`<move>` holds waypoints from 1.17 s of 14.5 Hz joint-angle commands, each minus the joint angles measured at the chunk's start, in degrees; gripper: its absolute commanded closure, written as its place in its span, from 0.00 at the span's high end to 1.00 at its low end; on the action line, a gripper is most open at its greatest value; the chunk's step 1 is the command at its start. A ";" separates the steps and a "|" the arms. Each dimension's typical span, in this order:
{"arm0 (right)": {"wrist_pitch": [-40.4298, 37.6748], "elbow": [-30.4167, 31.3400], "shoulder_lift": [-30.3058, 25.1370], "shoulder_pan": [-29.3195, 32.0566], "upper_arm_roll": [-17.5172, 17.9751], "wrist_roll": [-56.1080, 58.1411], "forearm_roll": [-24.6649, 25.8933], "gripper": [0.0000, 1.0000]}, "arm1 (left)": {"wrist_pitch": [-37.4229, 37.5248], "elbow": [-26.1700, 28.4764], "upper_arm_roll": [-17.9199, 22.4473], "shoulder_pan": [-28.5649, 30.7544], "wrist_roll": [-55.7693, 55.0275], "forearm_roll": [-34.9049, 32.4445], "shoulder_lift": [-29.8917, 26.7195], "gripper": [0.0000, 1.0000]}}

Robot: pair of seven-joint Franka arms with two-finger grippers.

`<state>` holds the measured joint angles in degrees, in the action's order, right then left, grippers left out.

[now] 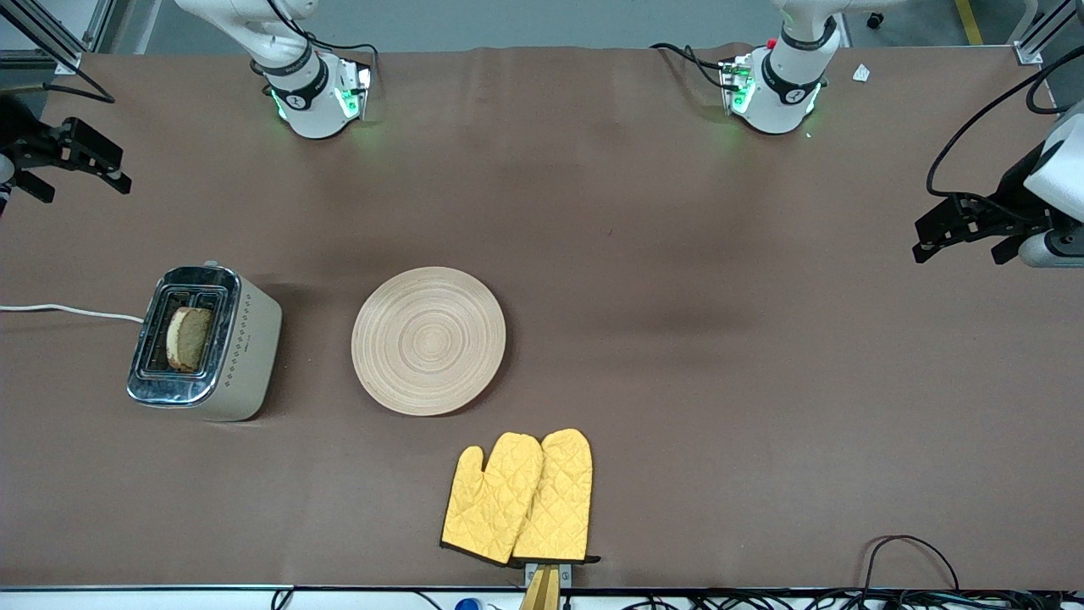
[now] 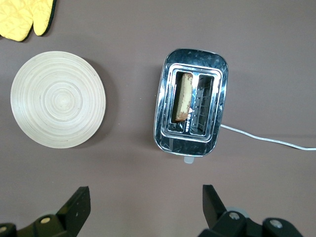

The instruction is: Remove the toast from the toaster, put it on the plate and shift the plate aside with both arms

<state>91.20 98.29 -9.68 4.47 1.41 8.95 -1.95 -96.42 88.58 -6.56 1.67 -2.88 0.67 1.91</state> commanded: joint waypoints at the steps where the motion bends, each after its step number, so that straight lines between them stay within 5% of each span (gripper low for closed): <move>1: -0.58 -1.69 0.98 -0.78 -0.62 0.01 0.02 1.00 | 1.23 -1.57 -0.39 0.09 -1.07 -1.19 0.63 1.00; 10: -3.31 -1.78 1.07 -0.70 -0.44 -0.25 -0.07 1.00 | 1.32 -1.75 -0.30 -0.09 -1.07 -1.28 0.90 1.00; 14: -1.90 2.60 1.15 -0.61 -0.36 -0.25 -0.16 1.00 | 1.32 -1.66 -0.30 -0.09 -1.16 -1.19 0.90 1.00; 17: 6.16 8.49 1.94 0.18 -0.44 -0.16 -0.16 1.00 | 1.32 -1.66 -0.39 -0.09 -1.16 -1.28 0.90 1.00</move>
<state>93.00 102.85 -7.77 4.32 1.27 8.93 -1.95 -96.41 88.56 -6.56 1.64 -2.88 0.66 2.08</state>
